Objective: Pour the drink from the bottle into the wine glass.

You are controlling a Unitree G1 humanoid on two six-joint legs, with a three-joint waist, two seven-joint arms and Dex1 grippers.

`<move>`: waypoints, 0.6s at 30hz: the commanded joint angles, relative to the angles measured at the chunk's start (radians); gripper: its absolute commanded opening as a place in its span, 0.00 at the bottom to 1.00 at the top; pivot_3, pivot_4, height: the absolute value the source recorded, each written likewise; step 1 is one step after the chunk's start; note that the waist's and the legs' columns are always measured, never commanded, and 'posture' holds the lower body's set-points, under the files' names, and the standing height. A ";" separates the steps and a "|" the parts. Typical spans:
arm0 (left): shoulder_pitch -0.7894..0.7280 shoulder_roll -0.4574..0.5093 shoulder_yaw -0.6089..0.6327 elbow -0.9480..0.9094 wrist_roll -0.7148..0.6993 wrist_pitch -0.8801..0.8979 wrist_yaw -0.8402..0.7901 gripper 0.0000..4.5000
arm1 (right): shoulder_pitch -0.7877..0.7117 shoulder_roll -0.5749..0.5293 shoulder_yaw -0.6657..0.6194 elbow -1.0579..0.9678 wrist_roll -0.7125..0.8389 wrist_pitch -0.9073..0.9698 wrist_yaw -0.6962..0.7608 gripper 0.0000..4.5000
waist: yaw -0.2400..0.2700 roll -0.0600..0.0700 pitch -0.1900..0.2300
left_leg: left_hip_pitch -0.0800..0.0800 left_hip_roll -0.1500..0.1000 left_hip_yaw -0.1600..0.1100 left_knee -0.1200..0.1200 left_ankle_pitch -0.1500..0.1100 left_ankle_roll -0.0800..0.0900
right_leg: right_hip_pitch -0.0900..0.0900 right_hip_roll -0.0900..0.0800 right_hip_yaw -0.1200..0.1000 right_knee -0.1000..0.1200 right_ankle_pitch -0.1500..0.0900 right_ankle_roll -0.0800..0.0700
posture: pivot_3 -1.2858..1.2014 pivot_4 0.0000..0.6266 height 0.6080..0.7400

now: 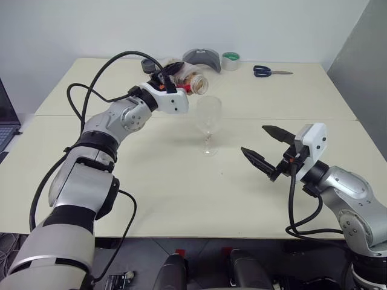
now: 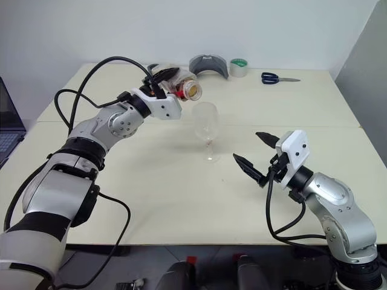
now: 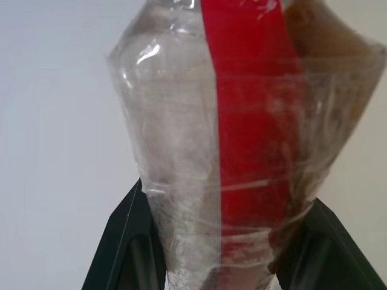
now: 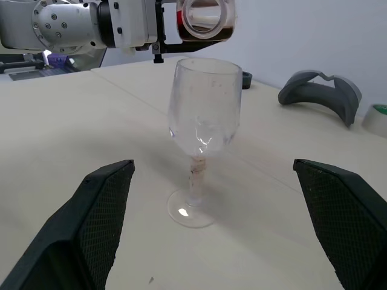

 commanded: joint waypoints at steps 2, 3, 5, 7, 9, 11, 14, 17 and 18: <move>-0.057 0.024 -0.010 -0.007 0.014 -0.015 0.048 0.39 | -0.013 -0.003 -0.009 -0.040 0.019 -0.005 0.000 1.00 | 0.000 0.000 0.000 | 0.000 0.000 0.000 0.000 0.000 0.000 | 0.000 0.000 0.000 0.000 0.000 0.000 | 0.52 0.24 1.00; -0.058 0.024 -0.013 -0.005 0.017 -0.015 0.053 0.39 | -0.013 -0.004 -0.009 -0.039 0.019 -0.006 0.001 1.00 | 0.000 0.000 0.000 | 0.000 0.000 0.000 0.000 0.000 0.000 | 0.000 0.000 0.000 0.000 0.000 0.000 | 0.52 0.24 1.00; -0.061 0.025 -0.018 -0.002 0.021 -0.017 0.060 0.39 | -0.011 -0.005 -0.009 -0.038 0.019 -0.008 0.002 1.00 | 0.000 0.000 0.000 | 0.000 0.000 0.000 0.000 0.000 0.000 | 0.000 0.000 0.000 0.000 0.000 0.000 | 0.52 0.24 1.00; -0.066 0.029 -0.027 0.000 0.029 -0.016 0.074 0.39 | -0.009 -0.006 -0.008 -0.035 0.019 -0.011 0.004 1.00 | 0.000 0.000 0.000 | 0.000 0.000 0.000 0.000 0.000 0.000 | 0.000 0.000 0.000 0.000 0.000 0.000 | 0.52 0.24 1.00; -0.069 0.031 -0.033 0.002 0.034 -0.016 0.083 0.39 | -0.007 -0.006 -0.006 -0.035 0.018 -0.013 0.006 1.00 | 0.000 0.000 0.000 | 0.000 0.000 0.000 0.000 0.000 0.000 | 0.000 0.000 0.000 0.000 0.000 0.000 | 0.52 0.24 1.00; -0.072 0.034 -0.037 0.001 0.044 -0.018 0.095 0.39 | -0.006 -0.006 -0.006 -0.035 0.018 -0.014 0.007 1.00 | 0.000 0.000 0.000 | 0.000 0.000 0.000 0.000 0.000 0.000 | 0.000 0.000 0.000 0.000 0.000 0.000 | 0.52 0.24 1.00; -0.078 0.036 -0.042 0.003 0.050 -0.017 0.105 0.39 | -0.005 -0.006 -0.005 -0.036 0.018 -0.014 0.007 1.00 | 0.000 0.000 0.000 | 0.000 0.000 0.000 0.000 0.000 0.000 | 0.000 0.000 0.000 0.000 0.000 0.000 | 0.52 0.24 1.00; -0.084 0.038 -0.049 0.006 0.055 -0.017 0.115 0.39 | -0.005 -0.006 -0.004 -0.037 0.020 -0.013 0.009 1.00 | 0.000 0.000 0.000 | 0.000 0.000 0.000 0.000 0.000 0.000 | 0.000 0.000 0.000 0.000 0.000 0.000 | 0.52 0.24 1.00; -0.085 0.039 -0.050 0.007 0.055 -0.017 0.116 0.39 | -0.005 -0.006 -0.004 -0.037 0.020 -0.013 0.010 1.00 | 0.000 0.000 0.000 | 0.000 0.000 0.000 0.000 0.000 0.000 | 0.000 0.000 0.000 0.000 0.000 0.000 | 0.52 0.24 1.00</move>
